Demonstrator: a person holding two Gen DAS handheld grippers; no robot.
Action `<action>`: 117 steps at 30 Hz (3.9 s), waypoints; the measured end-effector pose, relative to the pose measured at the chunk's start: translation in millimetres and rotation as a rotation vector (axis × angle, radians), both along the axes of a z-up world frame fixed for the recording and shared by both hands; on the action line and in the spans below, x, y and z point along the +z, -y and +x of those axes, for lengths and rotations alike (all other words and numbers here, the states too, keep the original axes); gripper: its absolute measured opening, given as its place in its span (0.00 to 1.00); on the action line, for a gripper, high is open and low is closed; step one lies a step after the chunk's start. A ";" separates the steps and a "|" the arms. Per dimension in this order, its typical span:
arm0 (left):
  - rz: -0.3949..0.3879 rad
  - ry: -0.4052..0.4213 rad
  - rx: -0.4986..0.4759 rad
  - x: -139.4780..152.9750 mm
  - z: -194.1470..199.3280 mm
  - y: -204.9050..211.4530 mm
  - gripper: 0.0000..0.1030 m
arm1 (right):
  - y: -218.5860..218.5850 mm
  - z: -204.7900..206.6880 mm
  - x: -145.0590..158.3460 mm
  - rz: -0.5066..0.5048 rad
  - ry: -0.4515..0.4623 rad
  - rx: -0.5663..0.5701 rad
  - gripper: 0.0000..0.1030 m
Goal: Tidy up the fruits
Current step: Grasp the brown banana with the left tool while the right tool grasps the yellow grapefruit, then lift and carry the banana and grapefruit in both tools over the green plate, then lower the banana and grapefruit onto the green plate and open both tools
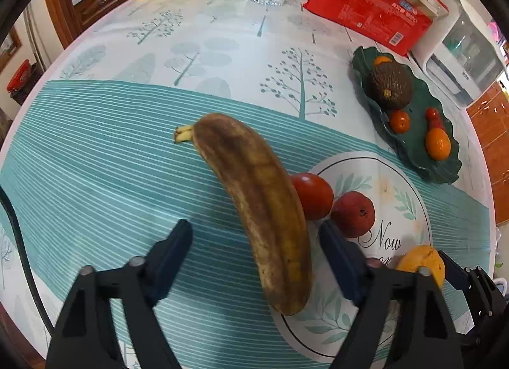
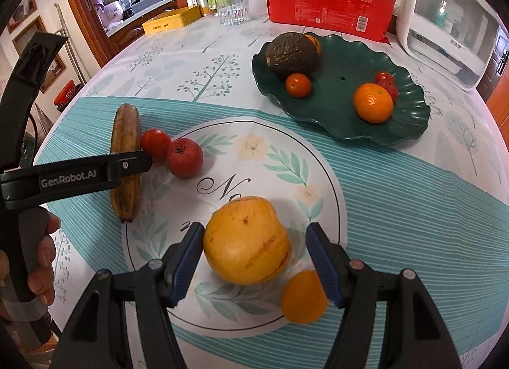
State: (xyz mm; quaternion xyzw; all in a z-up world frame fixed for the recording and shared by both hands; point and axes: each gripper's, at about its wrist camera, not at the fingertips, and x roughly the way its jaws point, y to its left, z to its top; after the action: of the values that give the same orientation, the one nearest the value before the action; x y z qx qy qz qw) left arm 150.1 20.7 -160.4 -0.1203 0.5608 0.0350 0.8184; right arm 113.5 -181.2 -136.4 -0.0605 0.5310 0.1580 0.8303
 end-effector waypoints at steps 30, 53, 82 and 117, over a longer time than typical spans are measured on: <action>0.017 -0.017 -0.077 4.8 -34.4 -13.2 0.31 | -2.6 -9.0 0.5 -0.021 0.014 0.005 0.50; 0.017 0.133 -0.270 71.1 -80.5 36.1 0.31 | 8.9 -28.2 46.9 0.049 0.086 -0.018 0.50; -0.066 0.336 -0.542 129.6 67.6 168.7 0.31 | 122.7 141.0 123.0 0.141 0.180 -0.292 0.50; -0.102 0.214 -0.433 49.8 141.7 176.5 0.73 | 107.6 264.4 3.8 0.203 -0.077 -0.347 0.52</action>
State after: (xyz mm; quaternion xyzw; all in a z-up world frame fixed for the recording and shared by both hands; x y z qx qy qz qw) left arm 291.8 -155.8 -110.5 -0.0416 0.4846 -0.1828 0.8544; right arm 378.0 -288.8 -132.6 0.1219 0.5461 0.0671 0.8261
